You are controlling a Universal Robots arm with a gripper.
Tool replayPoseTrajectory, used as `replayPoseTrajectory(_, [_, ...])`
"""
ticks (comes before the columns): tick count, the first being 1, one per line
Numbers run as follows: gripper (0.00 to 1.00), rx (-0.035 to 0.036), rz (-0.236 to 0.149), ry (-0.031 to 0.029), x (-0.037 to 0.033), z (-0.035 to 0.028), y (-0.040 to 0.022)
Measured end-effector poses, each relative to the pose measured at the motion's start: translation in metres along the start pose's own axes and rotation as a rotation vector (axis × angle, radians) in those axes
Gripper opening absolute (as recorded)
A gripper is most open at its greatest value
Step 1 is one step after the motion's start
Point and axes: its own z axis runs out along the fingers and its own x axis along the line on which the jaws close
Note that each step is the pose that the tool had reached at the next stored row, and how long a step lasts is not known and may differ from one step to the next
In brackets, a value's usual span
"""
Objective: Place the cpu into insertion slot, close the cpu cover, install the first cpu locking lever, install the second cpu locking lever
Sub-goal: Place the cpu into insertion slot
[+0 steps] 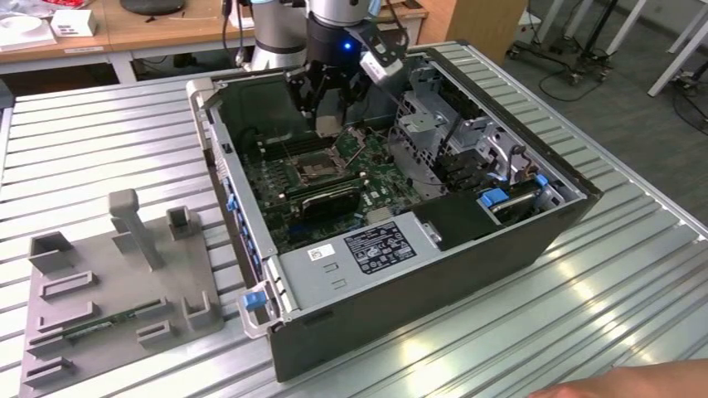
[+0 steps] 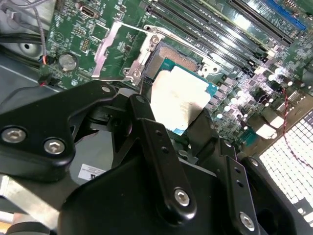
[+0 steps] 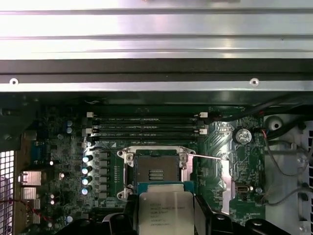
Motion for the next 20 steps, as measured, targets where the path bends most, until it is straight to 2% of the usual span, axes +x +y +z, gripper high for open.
replayPoseTrajectory(8, [0.54, -0.0003, -0.008, 0.0003, 0.0082, 0.0118, -0.0015])
replayPoseTrajectory(17, [0.54, -0.0003, -0.008, 0.0003, 0.0093, 0.0126, -0.0015])
replayPoseTrajectory(20, [0.54, -0.0005, 0.008, -0.0004, 0.0093, 0.0128, -0.0015])
